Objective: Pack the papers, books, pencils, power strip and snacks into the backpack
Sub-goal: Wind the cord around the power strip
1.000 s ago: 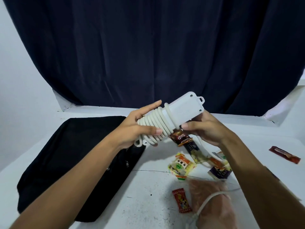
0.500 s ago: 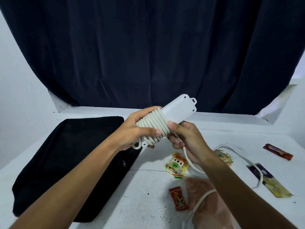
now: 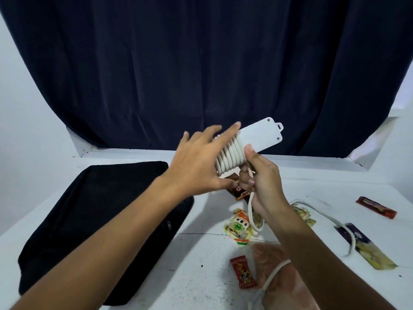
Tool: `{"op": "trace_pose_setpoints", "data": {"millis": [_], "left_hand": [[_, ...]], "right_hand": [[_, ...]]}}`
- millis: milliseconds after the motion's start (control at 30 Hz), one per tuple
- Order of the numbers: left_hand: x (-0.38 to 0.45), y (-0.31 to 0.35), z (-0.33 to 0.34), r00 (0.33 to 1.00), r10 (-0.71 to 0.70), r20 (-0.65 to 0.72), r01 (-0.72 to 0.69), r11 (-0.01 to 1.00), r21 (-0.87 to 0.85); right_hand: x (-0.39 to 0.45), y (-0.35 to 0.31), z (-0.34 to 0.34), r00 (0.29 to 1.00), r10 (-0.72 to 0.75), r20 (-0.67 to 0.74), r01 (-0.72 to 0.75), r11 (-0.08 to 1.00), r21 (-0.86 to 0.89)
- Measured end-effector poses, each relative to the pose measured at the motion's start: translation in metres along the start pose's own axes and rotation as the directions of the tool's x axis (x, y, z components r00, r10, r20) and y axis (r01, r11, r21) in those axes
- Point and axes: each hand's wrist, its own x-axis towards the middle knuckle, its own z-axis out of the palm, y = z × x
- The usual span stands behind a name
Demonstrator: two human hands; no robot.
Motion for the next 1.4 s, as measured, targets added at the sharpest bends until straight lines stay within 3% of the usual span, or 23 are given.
{"op": "trace_pose_setpoints", "data": {"millis": [100,267,367,467,567,667,733,833,933,1033,1100,1267,1400], "left_hand": [[0.006,0.007,0.013,0.989,0.033,-0.146,-0.007,0.984,0.176],[0.013,0.01,0.023,0.986,-0.001,-0.165,0.025,0.989,0.144],[0.017,-0.003,0.023,0.981,-0.02,-0.191,0.043,0.992,0.116],[0.028,-0.023,0.011,0.979,-0.102,-0.178,0.13,0.98,0.151],[0.033,-0.026,0.007,0.99,-0.124,-0.073,0.14,0.951,0.276],[0.038,-0.021,0.005,0.994,-0.062,0.093,0.03,0.95,0.311],[0.042,-0.021,0.001,0.966,0.051,0.253,-0.115,0.963,0.245],[0.043,-0.013,-0.007,0.919,0.138,0.369,-0.177,0.982,0.073],[0.04,-0.004,-0.012,0.93,0.178,0.322,-0.137,0.98,-0.146],[0.036,0.003,-0.015,0.942,0.2,0.269,-0.107,0.94,-0.324],[0.033,0.009,-0.016,0.939,0.198,0.28,-0.066,0.905,-0.42],[0.024,0.013,-0.012,0.935,0.187,0.301,-0.002,0.851,-0.525],[0.017,0.011,-0.004,0.935,0.188,0.3,0.036,0.794,-0.607]], "right_hand": [[-0.002,-0.005,0.003,0.999,-0.044,-0.016,0.043,0.997,-0.057],[0.001,-0.012,-0.005,1.0,0.018,0.026,-0.012,0.982,-0.19],[-0.001,-0.024,-0.015,0.986,0.145,0.083,-0.094,0.892,-0.442],[-0.007,-0.032,-0.028,0.979,0.164,0.119,-0.035,0.714,-0.699],[-0.009,-0.042,-0.036,0.978,-0.02,0.207,0.202,0.325,-0.924],[-0.005,-0.058,-0.031,0.898,-0.212,0.386,0.409,0.08,-0.909],[0.005,-0.073,-0.031,0.832,-0.308,0.461,0.495,0.037,-0.868],[0.025,-0.096,-0.037,0.815,-0.294,0.5,0.551,0.127,-0.825],[0.039,-0.11,-0.043,0.869,-0.156,0.47,0.487,0.448,-0.75],[0.048,-0.111,-0.051,0.898,0.012,0.44,0.267,0.779,-0.568],[0.052,-0.107,-0.054,0.885,0.137,0.445,0.06,0.915,-0.4],[0.058,-0.079,-0.065,0.838,0.238,0.492,-0.148,0.965,-0.216],[0.055,-0.058,-0.069,0.839,0.271,0.471,-0.252,0.962,-0.103]]}}
